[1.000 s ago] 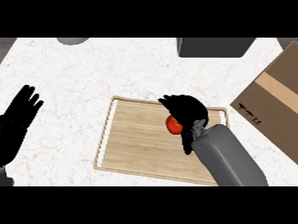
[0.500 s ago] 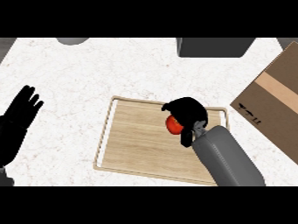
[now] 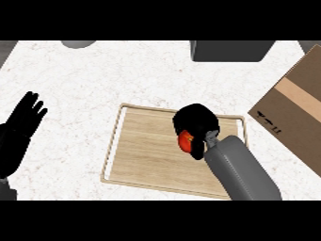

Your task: Pick the tomato from the tray and place it in the cardboard box

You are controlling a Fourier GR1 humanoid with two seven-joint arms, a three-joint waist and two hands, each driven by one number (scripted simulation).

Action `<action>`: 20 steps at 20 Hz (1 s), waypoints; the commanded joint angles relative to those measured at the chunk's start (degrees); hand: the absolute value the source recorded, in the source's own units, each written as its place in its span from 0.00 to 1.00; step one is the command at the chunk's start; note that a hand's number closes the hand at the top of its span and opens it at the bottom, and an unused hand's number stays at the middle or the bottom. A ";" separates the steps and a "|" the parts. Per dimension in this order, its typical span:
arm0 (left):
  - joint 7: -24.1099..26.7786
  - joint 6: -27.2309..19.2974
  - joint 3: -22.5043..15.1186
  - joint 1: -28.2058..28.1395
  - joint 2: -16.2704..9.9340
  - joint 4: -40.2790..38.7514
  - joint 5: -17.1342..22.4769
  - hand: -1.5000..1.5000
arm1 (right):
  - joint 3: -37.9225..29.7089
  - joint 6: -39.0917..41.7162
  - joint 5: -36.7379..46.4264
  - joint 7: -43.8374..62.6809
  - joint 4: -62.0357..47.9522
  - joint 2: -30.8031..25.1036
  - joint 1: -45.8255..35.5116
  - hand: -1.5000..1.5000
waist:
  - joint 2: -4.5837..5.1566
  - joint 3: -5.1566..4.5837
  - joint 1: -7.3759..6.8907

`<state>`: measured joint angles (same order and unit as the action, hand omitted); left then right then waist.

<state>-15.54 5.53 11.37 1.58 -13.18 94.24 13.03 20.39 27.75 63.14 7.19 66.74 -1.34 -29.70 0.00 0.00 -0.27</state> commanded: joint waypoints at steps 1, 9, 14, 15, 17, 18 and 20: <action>0.54 0.00 -0.62 1.29 1.09 -1.32 -1.31 0.50 | -1.01 -2.51 2.20 -2.24 -4.38 1.12 -0.94 1.00 | 0.03 0.00 0.02; -1.59 -1.84 0.75 -0.43 0.81 2.27 -1.34 0.50 | -5.60 -0.63 -0.60 3.05 18.48 -8.35 19.26 1.00 | -0.46 0.00 1.72; -3.01 -1.00 -0.91 -1.04 1.99 3.88 -0.94 0.50 | -4.17 -6.70 2.99 5.39 29.16 -9.36 27.47 1.00 | -0.22 0.00 0.88; -0.75 -0.21 0.11 -3.82 1.54 4.65 -1.19 0.50 | -4.51 -5.94 2.38 4.41 34.28 -11.23 29.04 1.00 | -0.30 -0.01 0.90; -1.01 0.36 1.95 -0.14 0.00 0.33 -0.10 0.50 | -5.73 -8.42 1.60 2.00 38.22 -12.96 32.11 1.00 | -0.20 -0.01 1.18; -2.20 0.18 0.74 0.46 0.50 1.56 -0.41 0.50 | -5.40 -3.12 1.78 5.83 40.93 -11.13 27.94 1.00 | -0.16 -0.02 0.75; 0.52 1.35 2.16 -0.41 -0.15 0.12 0.08 0.50 | -4.44 -0.36 0.95 6.84 49.37 -11.23 29.29 1.00 | -0.26 -0.05 0.89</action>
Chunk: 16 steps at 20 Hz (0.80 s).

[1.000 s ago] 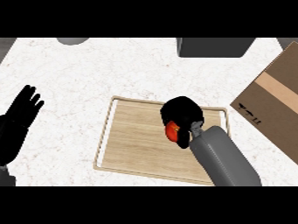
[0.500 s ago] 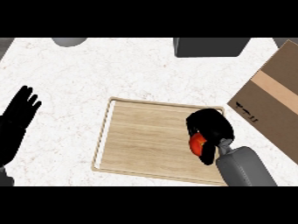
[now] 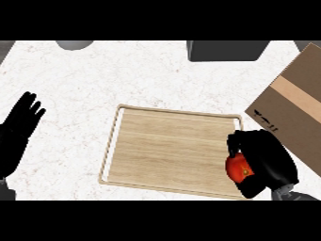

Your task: Pick the tomato from the tray and place it in the cardboard box

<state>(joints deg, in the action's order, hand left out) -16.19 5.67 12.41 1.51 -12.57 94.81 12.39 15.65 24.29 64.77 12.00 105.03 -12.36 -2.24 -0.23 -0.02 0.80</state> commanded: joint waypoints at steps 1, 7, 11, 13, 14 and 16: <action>2.87 2.07 1.18 -1.02 -0.71 -2.04 0.50 0.50 | -2.94 3.58 -2.56 0.60 13.09 -2.01 1.40 1.00 | 0.01 -0.03 -0.13; -1.77 -2.12 -1.63 -0.61 1.47 3.46 -1.86 0.50 | -4.01 8.11 -1.66 9.87 32.38 1.17 0.84 1.00 | -0.24 -0.02 -0.02; -2.88 -0.48 -1.35 1.02 0.75 2.09 -0.20 0.50 | -12.48 12.35 -3.20 15.69 35.14 1.61 -6.39 1.00 | 0.08 -0.03 -0.39; -1.93 0.02 0.46 3.00 -0.51 -1.37 0.22 0.50 | -15.85 10.69 -5.02 15.95 33.64 3.10 -7.57 1.00 | 0.19 0.00 -0.31; 0.50 1.90 1.38 0.00 -0.84 -1.28 0.96 0.50 | -16.92 13.97 -5.03 18.76 33.91 3.15 -10.28 1.00 | 0.15 -0.03 -0.64; -0.93 0.40 -0.49 0.47 0.38 1.16 -0.27 0.50 | -28.67 15.60 -10.62 14.20 31.14 -1.79 -14.17 1.00 | 0.15 0.02 -0.42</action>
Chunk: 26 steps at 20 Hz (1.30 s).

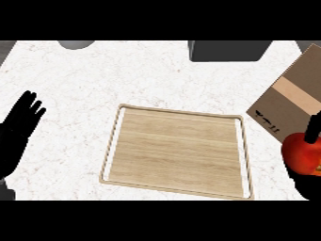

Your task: Pick the tomato from the tray and place it in the cardboard box

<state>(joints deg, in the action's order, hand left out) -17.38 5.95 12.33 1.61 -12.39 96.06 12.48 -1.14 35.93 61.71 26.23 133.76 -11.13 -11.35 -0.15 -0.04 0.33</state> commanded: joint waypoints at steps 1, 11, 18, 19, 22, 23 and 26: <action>1.70 0.74 -0.69 -0.95 0.62 -0.92 -1.02 0.50 | -6.69 -0.98 -2.42 1.91 -3.56 0.22 -7.05 1.00 | 0.17 0.02 -0.54; -1.60 1.87 1.73 0.48 -1.50 1.61 1.25 0.50 | -19.57 -2.40 -9.31 -10.25 -16.37 -11.78 -6.93 1.00 | 0.15 0.06 -0.47; -2.05 -1.65 -1.60 1.25 1.89 3.30 -2.51 0.50 | -19.61 -15.12 -7.41 -19.78 -32.38 -13.30 -8.65 1.00 | 0.23 0.08 -0.77; 3.70 2.58 1.50 0.95 0.39 -4.57 -0.13 0.50 | -20.57 -16.98 -7.60 -22.15 -33.34 -13.39 -6.27 1.00 | 0.26 0.05 -0.52; -0.56 2.70 1.29 -0.95 0.19 0.66 1.23 0.50 | -21.54 -19.20 -8.19 -26.05 -40.45 -15.08 -6.67 1.00 | 0.22 0.06 -0.67; -0.98 1.33 0.18 0.92 1.40 -0.54 0.40 0.50 | -22.53 -19.22 -9.75 -27.25 -41.06 -15.05 -6.11 1.00 | 0.22 0.06 -0.47; -2.67 1.22 1.38 1.25 -0.10 0.65 0.63 0.50 | -22.38 -19.40 -10.83 -29.11 -47.49 -15.01 -6.76 1.00 | 0.24 0.07 -0.61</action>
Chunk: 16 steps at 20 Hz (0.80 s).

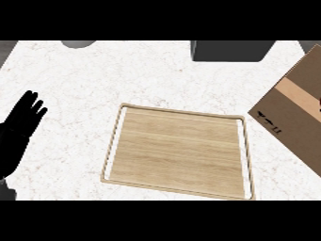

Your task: Pick the tomato from the tray and place it in the cardboard box

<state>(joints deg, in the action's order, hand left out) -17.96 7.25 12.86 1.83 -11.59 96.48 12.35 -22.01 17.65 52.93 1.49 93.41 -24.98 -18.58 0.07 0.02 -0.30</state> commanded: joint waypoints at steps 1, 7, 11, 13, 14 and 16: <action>0.79 -0.86 -0.58 -0.33 0.60 -0.50 -1.82 0.50 | 0.78 1.72 0.00 -0.61 -8.90 -1.48 -2.08 1.00 | 0.05 -0.01 -0.19; 0.13 -1.31 -1.45 1.06 1.18 -1.06 -2.31 0.50 | 0.91 -1.53 1.85 1.18 -18.19 1.42 -0.70 0.00 | 0.09 0.00 -0.10; 0.35 0.70 1.48 2.54 -1.53 -2.56 -0.07 0.50 | 0.10 -5.32 -2.14 -8.26 -23.12 2.14 -0.36 0.00 | 0.05 0.01 -0.06; 1.13 0.64 0.50 -0.43 0.24 -1.77 -0.44 0.50 | -2.85 -6.21 -5.42 -11.52 -23.26 0.56 -0.71 0.00 | -0.02 0.01 -0.03; 4.09 -0.16 0.39 1.42 0.75 -4.27 -1.92 0.50 | -4.90 -5.64 -8.30 -11.65 -20.94 1.55 -0.02 0.00 | -0.03 0.00 0.40; 1.61 -0.28 0.19 0.03 0.91 -1.91 -1.04 0.50 | -10.26 -7.89 -13.99 -10.40 -20.93 4.82 -2.58 0.00 | -0.18 0.07 0.39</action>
<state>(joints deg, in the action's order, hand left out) -16.47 7.55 13.60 2.70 -11.76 94.20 11.64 -26.74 12.52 45.78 -7.52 72.89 -23.18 -19.40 -0.05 -0.04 -0.12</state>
